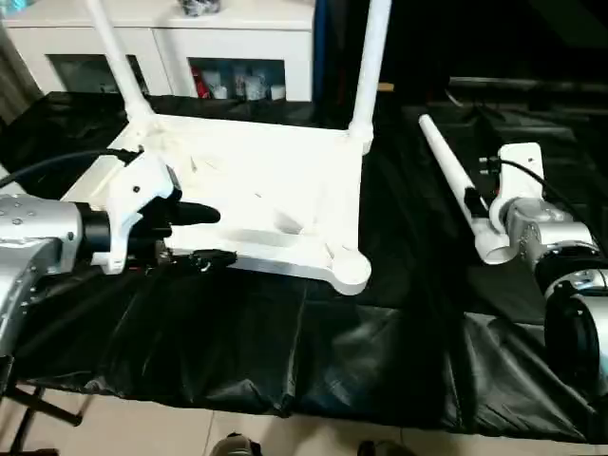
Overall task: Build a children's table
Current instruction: Pick table leg
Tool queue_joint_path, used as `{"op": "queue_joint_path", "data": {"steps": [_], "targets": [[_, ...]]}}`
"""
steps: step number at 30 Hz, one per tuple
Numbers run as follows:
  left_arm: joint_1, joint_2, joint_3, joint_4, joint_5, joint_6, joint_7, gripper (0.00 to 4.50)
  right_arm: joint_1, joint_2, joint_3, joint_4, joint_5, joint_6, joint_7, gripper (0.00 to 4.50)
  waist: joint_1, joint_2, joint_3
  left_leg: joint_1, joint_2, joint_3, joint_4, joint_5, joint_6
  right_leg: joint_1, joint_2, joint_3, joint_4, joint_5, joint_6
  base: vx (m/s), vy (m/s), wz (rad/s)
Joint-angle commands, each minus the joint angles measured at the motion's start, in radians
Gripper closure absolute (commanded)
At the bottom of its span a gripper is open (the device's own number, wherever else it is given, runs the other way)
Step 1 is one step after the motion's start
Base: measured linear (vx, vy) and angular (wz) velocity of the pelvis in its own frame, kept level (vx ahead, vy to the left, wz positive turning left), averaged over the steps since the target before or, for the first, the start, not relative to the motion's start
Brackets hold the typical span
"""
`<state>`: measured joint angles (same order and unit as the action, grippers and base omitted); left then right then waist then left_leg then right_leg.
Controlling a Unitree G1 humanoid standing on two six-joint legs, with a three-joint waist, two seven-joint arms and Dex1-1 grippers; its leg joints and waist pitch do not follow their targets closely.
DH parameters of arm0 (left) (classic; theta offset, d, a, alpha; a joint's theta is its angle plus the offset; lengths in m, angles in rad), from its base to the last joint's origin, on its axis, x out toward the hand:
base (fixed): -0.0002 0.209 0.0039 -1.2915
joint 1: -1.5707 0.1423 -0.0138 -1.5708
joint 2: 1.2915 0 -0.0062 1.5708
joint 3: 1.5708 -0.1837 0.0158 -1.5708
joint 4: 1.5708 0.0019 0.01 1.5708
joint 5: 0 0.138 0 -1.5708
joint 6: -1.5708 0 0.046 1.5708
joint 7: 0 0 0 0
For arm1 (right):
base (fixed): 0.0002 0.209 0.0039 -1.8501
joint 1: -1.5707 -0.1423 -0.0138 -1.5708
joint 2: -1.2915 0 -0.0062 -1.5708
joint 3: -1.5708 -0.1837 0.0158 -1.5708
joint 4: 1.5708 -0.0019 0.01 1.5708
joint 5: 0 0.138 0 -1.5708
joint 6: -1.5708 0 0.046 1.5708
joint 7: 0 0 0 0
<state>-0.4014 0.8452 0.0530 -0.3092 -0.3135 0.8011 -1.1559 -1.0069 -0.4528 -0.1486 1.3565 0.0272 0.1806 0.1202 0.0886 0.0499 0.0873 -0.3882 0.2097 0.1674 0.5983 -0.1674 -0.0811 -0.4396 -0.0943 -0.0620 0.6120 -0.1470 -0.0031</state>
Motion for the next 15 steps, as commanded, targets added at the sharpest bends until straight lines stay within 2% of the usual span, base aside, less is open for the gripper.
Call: {"op": "queue_joint_path", "data": {"steps": [1,7,10,14,15], "targets": [[-0.004,0.022,0.014,-0.020,-0.010,0.006,-0.010,0.84,0.013,0.000,-0.015,0.005,0.006,0.021,0.028,0.81,0.004,-0.001,-0.059,0.011,-0.010,0.008,-0.070,-0.360,-0.015,0.051,-0.019,0.019,-0.068,-0.354,-0.212,0.000,0.000,0.00],[-0.005,0.045,0.014,-0.018,-0.026,0.018,-0.009,0.84,0.016,0.001,-0.042,0.010,0.030,0.058,0.085,0.81,0.002,0.003,-0.050,0.014,-0.006,0.006,-0.076,-0.399,-0.020,0.048,-0.020,0.019,-0.072,-0.390,-0.212,0.000,0.000,0.00],[-0.004,0.058,0.012,-0.017,-0.028,0.014,-0.013,0.84,0.014,-0.006,-0.048,0.013,0.034,0.102,0.106,0.81,0.003,0.004,-0.048,0.018,-0.006,0.005,-0.077,-0.419,-0.025,0.045,-0.020,0.019,-0.074,-0.414,-0.208,0.000,0.000,0.00],[-0.008,0.091,0.007,-0.007,-0.044,0.017,-0.033,0.84,-0.005,-0.018,-0.052,0.018,0.025,0.205,0.151,0.81,0.005,0.004,-0.044,0.021,-0.006,0.003,-0.079,-0.452,-0.034,0.042,-0.023,0.019,-0.082,-0.472,-0.191,0.000,0.000,0.00],[-0.008,0.092,0.007,-0.007,-0.044,0.017,-0.033,0.84,-0.005,-0.019,-0.051,0.018,0.024,0.206,0.151,0.81,0.006,0.004,-0.044,0.022,-0.005,0.003,-0.079,-0.455,-0.035,0.042,-0.023,0.019,-0.081,-0.474,-0.191,0.000,0.000,0.00]]}}
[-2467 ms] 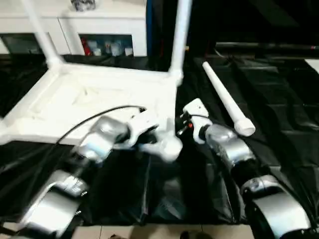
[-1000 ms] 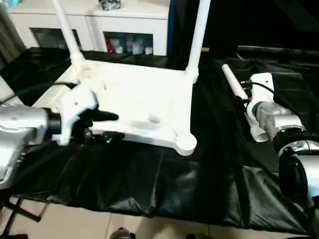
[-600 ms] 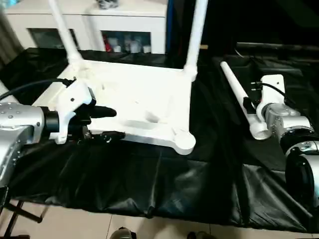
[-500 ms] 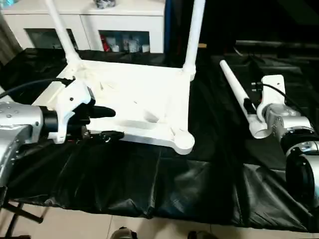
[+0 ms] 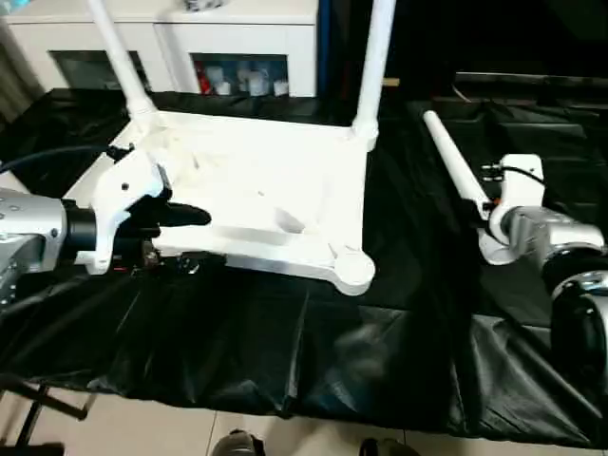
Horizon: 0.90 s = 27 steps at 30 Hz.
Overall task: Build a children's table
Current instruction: Pick table leg
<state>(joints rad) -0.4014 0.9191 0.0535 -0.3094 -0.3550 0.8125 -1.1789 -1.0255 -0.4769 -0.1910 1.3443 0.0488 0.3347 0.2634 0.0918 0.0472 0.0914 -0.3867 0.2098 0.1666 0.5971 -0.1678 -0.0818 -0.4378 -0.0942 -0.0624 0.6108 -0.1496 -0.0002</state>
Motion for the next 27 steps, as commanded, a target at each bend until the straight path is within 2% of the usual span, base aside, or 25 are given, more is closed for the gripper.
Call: {"op": "queue_joint_path", "data": {"steps": [1,4,18,22,23,24,25,26,27], "targets": [[-0.006,0.025,0.007,-0.001,-0.001,-0.002,-0.018,0.78,0.008,0.001,0.001,0.032,-0.006,0.076,0.017,0.99,0.003,0.007,-0.048,0.020,-0.005,0.003,-0.078,-0.458,-0.036,0.039,-0.024,0.020,-0.081,-0.476,-0.192,0.000,0.000,0.00],[-0.004,0.036,0.005,0.010,-0.001,-0.015,-0.021,0.76,0.001,-0.006,0.009,0.032,-0.018,0.102,0.032,1.20,0.004,0.009,-0.047,0.023,-0.004,0.001,-0.080,-0.479,-0.045,0.037,-0.025,0.019,-0.084,-0.502,-0.182,0.000,0.000,0.00],[-0.011,0.036,-0.007,0.036,-0.005,-0.042,0.005,0.76,0.000,-0.022,-0.003,0.020,-0.030,0.122,0.033,2.30,0.004,0.006,-0.055,0.017,-0.003,0.002,-0.079,-0.445,-0.046,0.042,-0.027,0.021,-0.079,-0.462,-0.196,0.000,0.000,0.00],[-0.025,0.002,-0.021,0.044,0.003,-0.046,0.035,0.76,0.000,-0.024,-0.021,0.016,-0.022,0.099,0.022,2.50,0.004,0.005,-0.063,0.018,-0.002,0.005,-0.075,-0.420,-0.046,0.044,-0.026,0.021,-0.076,-0.433,-0.209,0.000,0.000,0.00],[-0.038,-0.028,-0.030,0.059,0.011,-0.057,0.061,0.76,0.000,-0.025,-0.029,0.012,-0.014,0.074,0.026,2.58,0.002,-0.003,-0.074,0.018,-0.002,0.007,-0.072,-0.401,-0.044,0.050,-0.025,0.020,-0.073,-0.415,-0.215,0.000,0.000,0.00],[-0.038,-0.028,-0.030,0.059,0.011,-0.057,0.061,0.76,0.000,-0.025,-0.029,0.012,-0.014,0.074,0.026,2.59,0.004,0.000,-0.073,0.019,-0.002,0.007,-0.072,-0.396,-0.044,0.049,-0.026,0.021,-0.072,-0.411,-0.217,0.000,0.000,0.00],[-0.046,-0.044,-0.037,0.067,0.018,-0.062,0.075,0.76,0.000,-0.026,-0.036,0.011,-0.008,0.063,0.027,2.62,0.003,-0.001,-0.076,0.017,-0.002,0.008,-0.071,-0.380,-0.042,0.051,-0.026,0.021,-0.071,-0.391,-0.223,0.000,0.000,0.00],[-0.062,-0.086,-0.045,0.088,0.024,-0.073,0.109,0.49,0.001,-0.027,-0.054,0.004,0.009,0.035,0.031,2.65,0.002,-0.007,-0.084,0.015,-0.002,0.009,-0.068,-0.363,-0.041,0.057,-0.026,0.020,-0.068,-0.377,-0.226,0.000,0.000,0.00],[-0.068,-0.104,-0.046,0.096,0.024,-0.072,0.126,0.49,0.000,-0.028,-0.065,0.002,0.020,0.029,0.030,2.65,0.005,-0.005,-0.082,0.015,-0.003,0.012,-0.066,-0.347,-0.037,0.055,-0.027,0.022,-0.069,-0.363,-0.228,0.000,0.000,0.00]]}}
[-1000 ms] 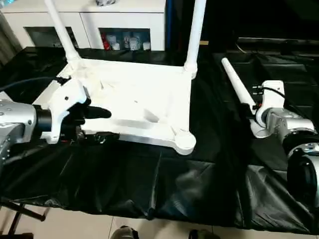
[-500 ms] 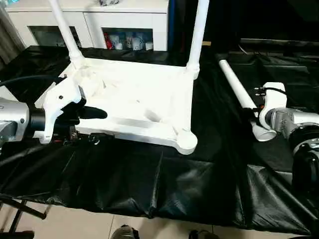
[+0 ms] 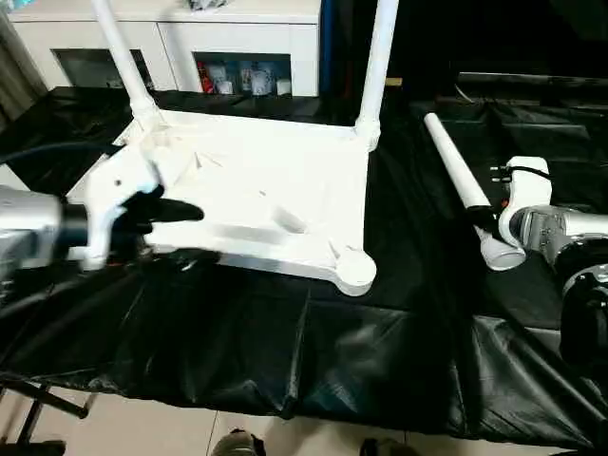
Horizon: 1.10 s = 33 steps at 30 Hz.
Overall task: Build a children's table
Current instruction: Pick table leg
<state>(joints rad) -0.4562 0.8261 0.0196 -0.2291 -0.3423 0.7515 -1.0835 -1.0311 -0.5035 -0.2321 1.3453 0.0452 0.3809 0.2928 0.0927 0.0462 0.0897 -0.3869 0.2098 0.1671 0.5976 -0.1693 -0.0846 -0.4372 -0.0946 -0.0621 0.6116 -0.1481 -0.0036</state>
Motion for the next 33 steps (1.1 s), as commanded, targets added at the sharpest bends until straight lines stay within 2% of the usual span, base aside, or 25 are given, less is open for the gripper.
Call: {"op": "queue_joint_path", "data": {"steps": [1,2,3,4,6,7,8,11,12,13,14,15,17,18,20,21,22,23,25,26,27,29,31,32,33], "targets": [[-0.018,-0.027,-0.012,0.022,0.011,-0.010,0.046,0.42,0.006,-0.001,-0.034,-0.001,0.034,-0.021,-0.001,2.66,0.002,-0.008,-0.087,0.014,-0.003,0.012,-0.064,-0.317,-0.030,0.060,-0.026,0.021,-0.065,-0.341,-0.229,0.000,0.000,0.00],[-0.029,-0.062,-0.016,0.036,0.010,-0.018,0.072,0.29,0.006,-0.002,-0.041,-0.008,0.042,-0.036,0.001,2.67,0.001,-0.010,-0.089,0.009,-0.005,0.013,-0.062,-0.288,-0.025,0.063,-0.026,0.021,-0.063,-0.322,-0.229,0.000,0.000,0.00],[-0.037,-0.076,-0.023,0.046,0.015,-0.023,0.082,0.29,0.007,-0.003,-0.046,-0.009,0.046,-0.047,0.001,2.67,0.003,-0.009,-0.090,0.011,-0.004,0.014,-0.060,-0.283,-0.022,0.061,-0.026,0.021,-0.064,-0.319,-0.230,0.000,0.000,0.00],[-0.053,-0.116,-0.031,0.068,0.028,-0.029,0.123,0.05,0.010,-0.002,-0.063,-0.017,0.065,-0.073,0.010,2.67,-0.001,-0.012,-0.091,0.011,-0.004,0.017,-0.058,-0.273,-0.018,0.060,-0.024,0.022,-0.063,-0.310,-0.231,0.000,0.000,0.00],[-0.068,-0.154,-0.039,0.094,0.041,-0.043,0.164,0.01,0.010,0.001,-0.087,-0.023,0.086,-0.077,0.009,2.68,-0.002,-0.013,-0.096,0.005,-0.006,0.017,-0.054,-0.227,-0.003,0.067,-0.024,0.021,-0.056,-0.265,-0.237,0.000,0.000,0.00],[-0.078,-0.172,-0.045,0.109,0.049,-0.050,0.183,0.00,0.011,0.001,-0.097,-0.025,0.095,-0.080,0.006,2.68,-0.008,-0.013,-0.095,0.002,-0.007,0.018,-0.053,-0.221,-0.001,0.066,-0.021,0.022,-0.056,-0.259,-0.235,0.000,0.000,0.00],[-0.090,-0.195,-0.054,0.130,0.060,-0.056,0.208,0.00,0.013,0.002,-0.109,-0.029,0.104,-0.090,0.002,2.68,-0.007,-0.015,-0.098,0.007,-0.008,0.019,-0.050,-0.214,0.003,0.066,-0.020,0.021,-0.057,-0.253,-0.235,0.000,0.000,0.00],[-0.128,-0.280,-0.068,0.197,0.078,-0.074,0.278,0.00,0.019,0.008,-0.150,-0.050,0.145,-0.109,0.002,2.68,-0.012,-0.017,-0.100,0.007,-0.010,0.022,-0.046,-0.201,0.013,0.067,-0.017,0.022,-0.058,-0.236,-0.237,0.000,0.000,0.00],[-0.141,-0.307,-0.071,0.214,0.081,-0.081,0.296,0.00,0.020,0.011,-0.163,-0.063,0.160,-0.116,0.009,2.68,-0.013,-0.012,-0.101,0.007,-0.010,0.022,-0.045,-0.191,0.019,0.068,-0.017,0.022,-0.056,-0.219,-0.242,0.000,0.000,0.00],[-0.150,-0.332,-0.070,0.224,0.075,-0.078,0.308,0.00,0.023,0.017,-0.176,-0.082,0.177,-0.125,0.019,2.68,-0.012,-0.015,-0.104,0.006,-0.010,0.023,-0.044,-0.180,0.027,0.070,-0.017,0.022,-0.054,-0.198,-0.247,0.000,0.000,0.00],[-0.161,-0.361,-0.067,0.234,0.065,-0.075,0.322,0.00,0.029,0.027,-0.182,-0.113,0.193,-0.138,0.045,2.69,-0.013,-0.013,-0.106,0.006,-0.008,0.022,-0.042,-0.173,0.031,0.070,-0.018,0.022,-0.051,-0.185,-0.250,0.000,0.000,0.00],[-0.176,-0.392,-0.064,0.249,0.059,-0.071,0.342,0.00,0.040,0.041,-0.187,-0.157,0.213,-0.149,0.088,2.69,-0.013,-0.015,-0.107,0.002,-0.009,0.022,-0.040,-0.155,0.049,0.074,-0.017,0.021,-0.051,-0.156,-0.256,0.000,0.000,0.00],[-0.214,-0.471,-0.048,0.286,0.028,-0.048,0.388,0.00,0.088,0.085,-0.205,-0.311,0.285,-0.130,0.188,2.69,-0.017,-0.019,-0.108,0.002,-0.011,0.025,-0.038,-0.140,0.074,0.077,-0.013,0.021,-0.049,-0.128,-0.261,0.000,0.000,0.00],[-0.214,-0.471,-0.048,0.286,0.027,-0.048,0.388,0.00,0.088,0.085,-0.205,-0.311,0.285,-0.130,0.188,2.69,-0.014,-0.020,-0.109,0.003,-0.011,0.025,-0.037,-0.133,0.083,0.077,-0.014,0.021,-0.050,-0.122,-0.260,0.000,0.000,0.00],[-0.243,-0.533,-0.028,0.313,-0.007,-0.027,0.415,0.00,0.176,0.137,-0.198,-0.547,0.379,-0.053,0.270,2.69,-0.016,-0.024,-0.110,0.001,-0.010,0.023,-0.037,-0.112,0.103,0.080,-0.012,0.020,-0.049,-0.110,-0.271,0.000,0.000,0.00],[-0.255,-0.559,-0.018,0.326,-0.020,-0.015,0.427,0.00,0.214,0.158,-0.190,-0.645,0.418,-0.016,0.292,2.69,-0.013,-0.024,-0.107,0.003,-0.010,0.025,-0.037,-0.115,0.110,0.079,-0.013,0.021,-0.054,-0.116,-0.264,0.000,0.000,0.00],[-0.265,-0.585,-0.006,0.336,-0.039,-0.003,0.435,0.00,0.270,0.182,-0.169,-0.775,0.468,0.034,0.313,2.69,-0.013,-0.023,-0.112,0.004,-0.007,0.022,-0.037,-0.104,0.114,0.081,-0.014,0.020,-0.050,-0.117,-0.260,0.000,0.000,0.00],[-0.276,-0.609,0.004,0.350,-0.053,0.006,0.447,0.00,0.319,0.198,-0.147,-0.879,0.508,0.072,0.333,2.70,-0.012,-0.031,-0.112,0.004,-0.007,0.022,-0.038,-0.088,0.119,0.081,-0.014,0.020,-0.051,-0.116,-0.252,0.000,0.000,0.00],[-0.297,-0.655,0.023,0.383,-0.082,0.007,0.456,0.00,0.399,0.217,-0.109,-1.036,0.593,0.137,0.371,2.70,-0.006,-0.030,-0.110,0.006,-0.009,0.022,-0.040,-0.087,0.122,0.082,-0.013,0.023,-0.059,-0.139,-0.235,0.000,0.000,0.00],[-0.304,-0.670,0.032,0.394,-0.094,0.013,0.460,0.00,0.422,0.223,-0.101,-1.078,0.619,0.155,0.377,2.70,-0.007,-0.029,-0.113,0.007,-0.007,0.019,-0.042,-0.096,0.115,0.078,-0.016,0.020,-0.061,-0.171,-0.235,0.000,0.000,0.00],[-0.312,-0.684,0.040,0.406,-0.104,0.022,0.467,0.00,0.443,0.229,-0.096,-1.115,0.642,0.165,0.384,2.71,-0.010,-0.034,-0.109,0.008,-0.008,0.022,-0.043,-0.122,0.098,0.075,-0.016,0.020,-0.070,-0.224,-0.218,0.000,0.000,0.00],[-0.327,-0.718,0.060,0.419,-0.146,0.034,0.460,0.00,0.491,0.240,-0.078,-1.202,0.705,0.192,0.413,2.71,-0.007,-0.034,-0.105,0.010,-0.009,0.023,-0.045,-0.142,0.085,0.074,-0.017,0.022,-0.078,-0.284,-0.194,0.000,0.000,0.00],[-0.341,-0.743,0.078,0.427,-0.176,0.042,0.463,0.00,0.520,0.252,-0.073,-1.266,0.751,0.227,0.435,2.72,-0.010,-0.038,-0.104,0.005,-0.011,0.021,-0.047,-0.144,0.077,0.076,-0.017,0.019,-0.082,-0.323,-0.166,0.000,0.000,0.00],[-0.348,-0.751,0.085,0.431,-0.187,0.048,0.466,0.00,0.528,0.255,-0.068,-1.284,0.761,0.235,0.444,2.75,-0.010,-0.042,-0.104,0.009,-0.008,0.021,-0.048,-0.152,0.073,0.069,-0.018,0.020,-0.085,-0.340,-0.156,0.000,0.000,0.00],[-0.356,-0.760,0.092,0.435,-0.198,0.055,0.470,0.00,0.535,0.257,-0.062,-1.303,0.774,0.247,0.452,2.89,-0.012,-0.041,-0.104,0.006,-0.010,0.020,-0.048,-0.150,0.069,0.072,-0.017,0.019,-0.083,-0.344,-0.154,0.000,0.000,0.00]]}}
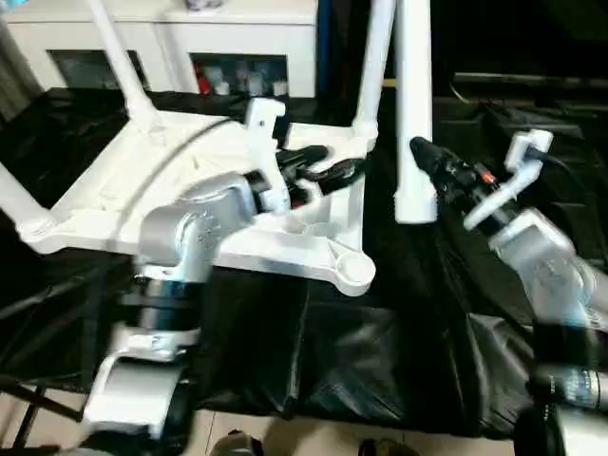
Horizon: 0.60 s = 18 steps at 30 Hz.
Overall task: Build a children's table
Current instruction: Pick table leg
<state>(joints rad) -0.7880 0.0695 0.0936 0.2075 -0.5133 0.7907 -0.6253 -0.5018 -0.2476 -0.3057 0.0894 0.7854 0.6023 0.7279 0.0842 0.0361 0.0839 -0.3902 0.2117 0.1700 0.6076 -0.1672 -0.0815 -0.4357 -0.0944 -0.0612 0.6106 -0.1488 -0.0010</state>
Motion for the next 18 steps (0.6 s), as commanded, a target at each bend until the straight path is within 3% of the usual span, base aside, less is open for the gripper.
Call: {"op": "queue_joint_path", "data": {"steps": [1,6,7,10,11,12,13,15,16,17,18], "targets": [[-0.031,-0.011,0.023,0.002,-0.032,0.016,0.018,0.00,0.014,0.006,0.012,-0.070,0.044,0.044,0.021,3.05,-0.003,-0.035,-0.098,0.009,-0.010,0.017,-0.059,-0.154,0.061,0.069,-0.017,0.018,-0.086,-0.352,-0.143,0.000,0.000,0.00],[-0.073,-0.050,0.098,0.029,-0.099,0.036,0.061,0.00,0.051,0.005,0.034,-0.159,0.075,0.112,0.008,3.48,0.000,-0.038,-0.099,0.010,-0.010,0.014,-0.062,-0.162,0.044,0.067,-0.018,0.016,-0.091,-0.380,-0.119,0.000,0.000,0.00],[-0.079,-0.053,0.107,0.031,-0.110,0.038,0.064,0.00,0.053,0.002,0.039,-0.162,0.077,0.115,0.006,3.48,-0.001,-0.045,-0.099,0.009,-0.012,0.014,-0.062,-0.166,0.040,0.069,-0.020,0.015,-0.090,-0.391,-0.114,0.000,0.000,0.00],[-0.090,-0.041,0.109,0.064,-0.080,0.085,0.125,0.00,0.047,-0.010,0.064,-0.160,0.055,0.122,-0.029,3.78,-0.003,-0.045,-0.098,0.012,-0.012,0.014,-0.062,-0.177,0.033,0.062,-0.017,0.015,-0.096,-0.415,-0.089,0.000,0.000,0.00],[-0.088,-0.034,0.095,0.093,-0.035,0.093,0.171,0.00,0.044,-0.014,0.073,-0.140,0.017,0.108,-0.056,3.78,-0.005,-0.047,-0.098,0.013,-0.011,0.014,-0.063,-0.182,0.031,0.061,-0.017,0.015,-0.096,-0.417,-0.083,0.000,0.000,0.00],[-0.077,-0.019,0.061,0.115,0.029,0.080,0.209,0.00,0.042,-0.018,0.076,-0.112,-0.023,0.094,-0.083,4.06,-0.006,-0.048,-0.098,0.010,-0.012,0.013,-0.064,-0.182,0.026,0.062,-0.016,0.015,-0.098,-0.424,-0.069,0.000,0.000,0.00],[-0.055,0.007,0.007,0.122,0.101,0.048,0.223,0.00,0.048,-0.027,0.085,-0.088,-0.076,0.074,-0.112,4.06,-0.007,-0.054,-0.099,0.010,-0.013,0.013,-0.065,-0.183,0.020,0.061,-0.014,0.014,-0.102,-0.441,-0.044,0.000,0.000,0.00],[-0.031,0.024,-0.021,0.096,0.113,0.035,0.194,0.00,0.056,-0.036,0.094,-0.095,-0.119,0.045,-0.129,3.80,-0.005,-0.050,-0.102,0.009,-0.012,0.009,-0.068,-0.174,0.008,0.063,-0.019,0.015,-0.102,-0.451,-0.025,0.000,0.000,0.00],[-0.011,0.050,-0.049,0.072,0.134,0.012,0.173,0.00,0.049,-0.041,0.088,-0.085,-0.144,0.032,-0.154,3.71,-0.003,-0.038,-0.105,0.012,-0.011,0.010,-0.066,-0.165,0.004,0.061,-0.020,0.016,-0.098,-0.428,-0.039,0.000,0.000,0.00],[0.005,0.080,-0.086,0.053,0.167,-0.017,0.162,0.00,0.037,-0.046,0.081,-0.074,-0.149,0.031,-0.163,3.74,-0.007,-0.042,-0.106,0.008,-0.008,0.007,-0.069,-0.162,0.007,0.063,-0.018,0.016,-0.096,-0.393,-0.053,0.000,0.000,0.00],[0.027,0.138,-0.147,0.035,0.235,-0.077,0.148,0.00,0.008,-0.063,0.079,-0.034,-0.185,0.012,-0.195,3.74,-0.008,-0.040,-0.110,0.010,-0.006,0.007,-0.069,-0.157,0.007,0.063,-0.018,0.017,-0.089,-0.352,-0.070,0.000,0.000,0.00]]}}
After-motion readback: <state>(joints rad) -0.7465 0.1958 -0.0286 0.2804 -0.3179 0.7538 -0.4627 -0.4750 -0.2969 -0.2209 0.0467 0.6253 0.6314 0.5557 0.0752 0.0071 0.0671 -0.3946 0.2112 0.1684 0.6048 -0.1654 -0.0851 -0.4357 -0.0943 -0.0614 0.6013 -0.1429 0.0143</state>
